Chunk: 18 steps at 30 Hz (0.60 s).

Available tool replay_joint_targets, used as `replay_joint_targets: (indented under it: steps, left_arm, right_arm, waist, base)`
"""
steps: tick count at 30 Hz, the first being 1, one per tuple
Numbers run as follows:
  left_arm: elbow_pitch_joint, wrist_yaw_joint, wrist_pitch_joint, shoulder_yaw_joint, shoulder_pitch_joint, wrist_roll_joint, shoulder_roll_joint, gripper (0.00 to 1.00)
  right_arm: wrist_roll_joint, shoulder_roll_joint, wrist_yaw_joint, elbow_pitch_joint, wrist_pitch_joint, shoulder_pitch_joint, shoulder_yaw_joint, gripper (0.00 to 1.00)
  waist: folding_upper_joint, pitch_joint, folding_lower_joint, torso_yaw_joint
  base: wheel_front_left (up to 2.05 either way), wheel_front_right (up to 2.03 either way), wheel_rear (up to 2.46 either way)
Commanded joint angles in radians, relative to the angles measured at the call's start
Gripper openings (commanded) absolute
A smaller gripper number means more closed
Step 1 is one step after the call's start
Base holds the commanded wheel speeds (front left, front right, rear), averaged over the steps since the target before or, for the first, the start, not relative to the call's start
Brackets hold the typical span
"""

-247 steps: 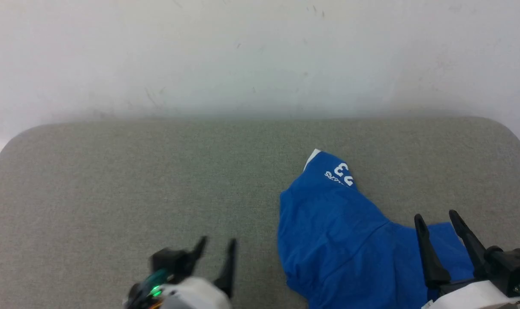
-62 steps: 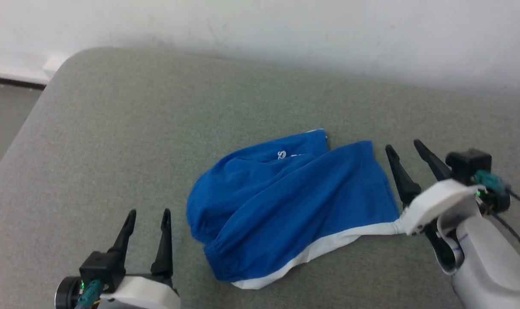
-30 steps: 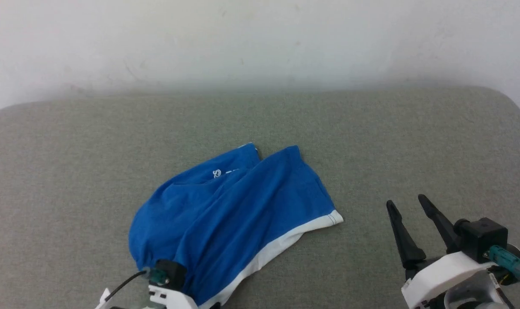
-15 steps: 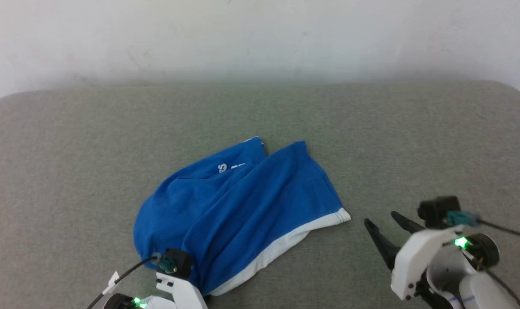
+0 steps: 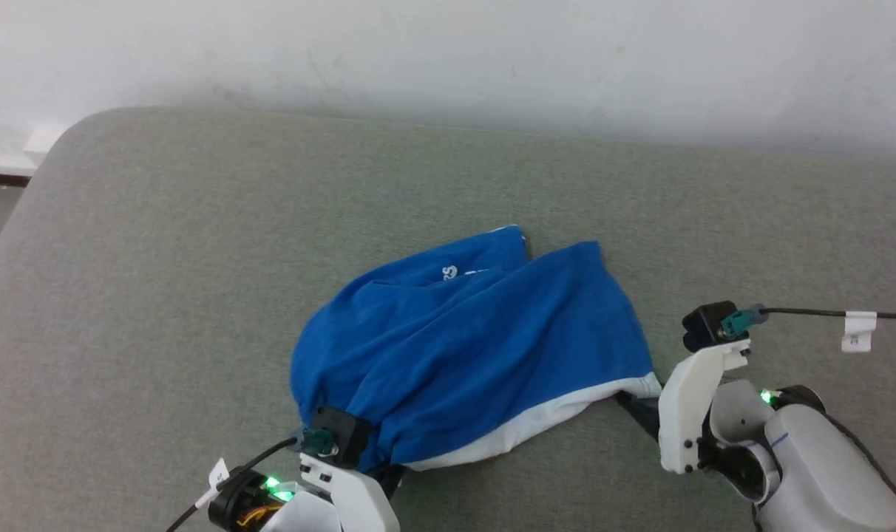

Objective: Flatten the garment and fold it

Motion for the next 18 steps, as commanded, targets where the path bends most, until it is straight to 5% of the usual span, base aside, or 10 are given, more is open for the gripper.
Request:
replay_joint_targets:
  steps: [1, 2, 13, 18]
  left_arm:
    - [-0.011, 0.000, -0.010, -0.002, -0.009, 0.009, -0.001, 0.00]
    - [-0.016, 0.001, -0.015, -0.002, -0.006, 0.008, -0.002, 0.00]
    - [-0.071, 0.019, -0.060, 0.030, 0.033, 0.007, 0.032, 0.00]
    - [-0.147, 0.042, -0.103, 0.076, 0.016, 0.030, 0.063, 0.00]
  right_arm:
    - [0.020, 0.013, -0.001, 0.048, 0.039, 0.018, 0.032, 0.36]
    - [0.036, 0.015, -0.001, 0.060, 0.050, 0.019, 0.044, 0.00]
    - [0.080, -0.050, -0.001, -0.047, -0.057, 0.016, 0.104, 0.00]
    - [0.063, -0.120, -0.001, -0.237, -0.060, 0.056, 0.070, 0.00]
  waist:
    - [0.0000, 0.006, 0.0000, 0.025]
    - [0.0000, 0.005, 0.0000, 0.026]
    - [0.0000, -0.074, 0.0000, -0.022]
    - [0.0000, -0.106, 0.0000, -0.047]
  base:
    - [0.00, 0.00, 0.00]
    - [0.00, 0.00, 0.00]
    - [0.00, 0.00, 0.00]
    - [0.00, 0.00, 0.00]
